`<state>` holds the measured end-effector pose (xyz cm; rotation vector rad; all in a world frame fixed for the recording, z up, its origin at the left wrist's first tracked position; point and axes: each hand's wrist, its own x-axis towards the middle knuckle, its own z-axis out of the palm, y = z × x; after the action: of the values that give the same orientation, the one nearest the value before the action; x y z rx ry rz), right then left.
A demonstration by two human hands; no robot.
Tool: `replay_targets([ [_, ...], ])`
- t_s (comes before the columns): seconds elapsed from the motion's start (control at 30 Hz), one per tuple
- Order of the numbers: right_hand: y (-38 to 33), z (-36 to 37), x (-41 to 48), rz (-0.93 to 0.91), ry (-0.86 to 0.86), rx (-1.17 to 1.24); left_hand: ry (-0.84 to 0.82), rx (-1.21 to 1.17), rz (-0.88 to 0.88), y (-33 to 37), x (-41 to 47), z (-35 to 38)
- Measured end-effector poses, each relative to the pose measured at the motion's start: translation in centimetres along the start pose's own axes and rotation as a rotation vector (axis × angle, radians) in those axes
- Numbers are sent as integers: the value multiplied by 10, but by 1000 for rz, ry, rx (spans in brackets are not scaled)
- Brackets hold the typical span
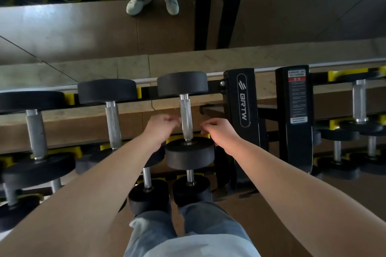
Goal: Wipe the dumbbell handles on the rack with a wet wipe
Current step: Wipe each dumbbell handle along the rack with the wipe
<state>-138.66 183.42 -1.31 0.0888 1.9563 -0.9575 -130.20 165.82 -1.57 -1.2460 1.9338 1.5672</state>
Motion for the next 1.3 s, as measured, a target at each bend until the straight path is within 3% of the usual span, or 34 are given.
replay_targets([
  [0.07,-4,-2,-2,-3,-1,3,116,-455,-107,23,7,-4],
  [0.1,-6,-3,-3,3,0,13,139,-574,-127,32,9,-5],
  [0.13,-7,-3,-4,9,2,24,153,-569,-118,37,10,-4],
  [0.27,-7,-3,-6,0,1,25,176,-127,-1,20,-1,10],
  [0.47,-3,0,-4,-11,5,3,-13,111,-21,-15,-18,12],
  [0.53,-5,-1,-4,-2,-7,-4,38,-5,-24,-5,-12,9],
  [0.67,-11,0,-5,11,-15,38,118,-520,-98,36,5,4],
  [0.73,-12,0,-6,26,-17,48,108,-491,-90,46,8,3],
  [0.87,-11,-3,-6,38,-25,61,109,-131,-11,29,-7,5],
  [0.97,-7,-1,-4,52,-3,82,-58,261,-29,1,-20,8],
  [1.03,-6,3,-2,43,12,69,-104,385,-41,-14,-21,11],
  [1.17,-8,5,0,45,0,65,-1,177,-57,-14,-14,9],
  [1.23,-9,4,0,40,-11,63,86,-2,14,3,-6,7],
  [1.3,-9,2,0,48,-13,61,139,-34,106,26,3,7],
])
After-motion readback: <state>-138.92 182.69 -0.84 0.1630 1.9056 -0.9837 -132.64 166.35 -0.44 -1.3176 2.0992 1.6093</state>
